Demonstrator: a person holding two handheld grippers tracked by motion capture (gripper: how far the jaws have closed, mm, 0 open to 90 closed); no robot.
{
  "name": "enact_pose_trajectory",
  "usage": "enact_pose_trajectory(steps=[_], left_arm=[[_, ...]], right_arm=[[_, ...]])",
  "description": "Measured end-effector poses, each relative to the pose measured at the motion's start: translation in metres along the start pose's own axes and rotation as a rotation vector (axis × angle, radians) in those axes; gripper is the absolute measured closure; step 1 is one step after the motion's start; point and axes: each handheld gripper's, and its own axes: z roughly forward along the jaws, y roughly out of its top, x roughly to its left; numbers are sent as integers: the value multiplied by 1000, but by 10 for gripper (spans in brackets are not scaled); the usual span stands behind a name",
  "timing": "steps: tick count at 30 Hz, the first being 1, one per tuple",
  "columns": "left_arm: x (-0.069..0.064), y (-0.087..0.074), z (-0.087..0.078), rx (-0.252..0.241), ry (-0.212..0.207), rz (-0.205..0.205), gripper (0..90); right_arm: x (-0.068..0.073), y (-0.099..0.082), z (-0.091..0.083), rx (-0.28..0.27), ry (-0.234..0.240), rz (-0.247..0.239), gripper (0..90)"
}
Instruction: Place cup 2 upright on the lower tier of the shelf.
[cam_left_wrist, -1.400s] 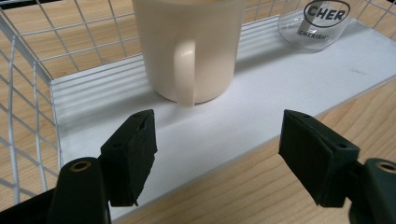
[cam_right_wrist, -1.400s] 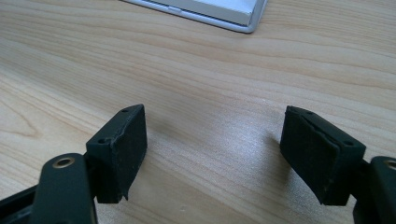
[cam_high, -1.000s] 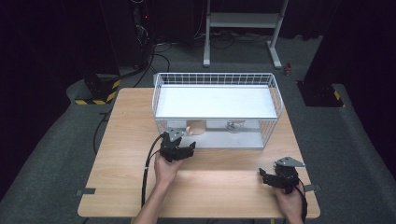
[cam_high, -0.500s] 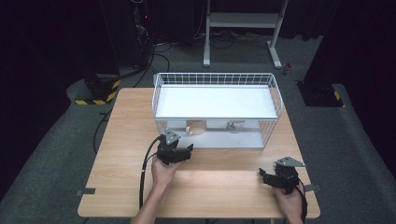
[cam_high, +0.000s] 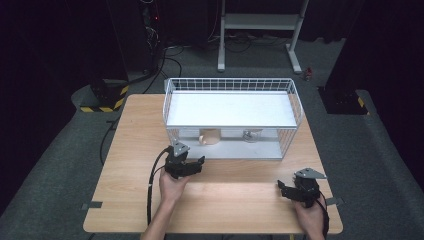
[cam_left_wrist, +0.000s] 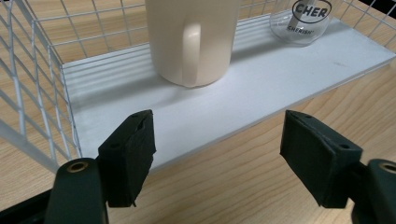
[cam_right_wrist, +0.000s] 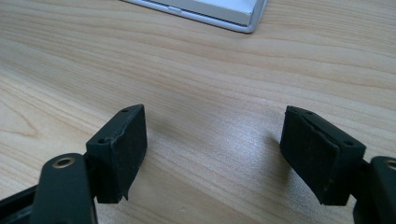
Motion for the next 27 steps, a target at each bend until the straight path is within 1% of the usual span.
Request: enact_pose_trajectory(steps=[4,9,12,16,24,27], left_arm=[[1,-1,-3,3,0,5,264],[2,-3,-6,-2,-1,-1,262],[3,-3,-8,-4,-1,5,261],[3,-4,-10,-12,-2,-4,261],[5,-8,-16,-14,-2,-3,261],[7,-10,-18,-16,0,-11,261]], right_arm=[[0,0,0,0,0,0,230],[0,0,0,0,0,0,230],[0,0,0,0,0,0,230],[0,0,0,0,0,0,230],[0,0,0,0,0,0,230],[0,0,0,0,0,0,230]])
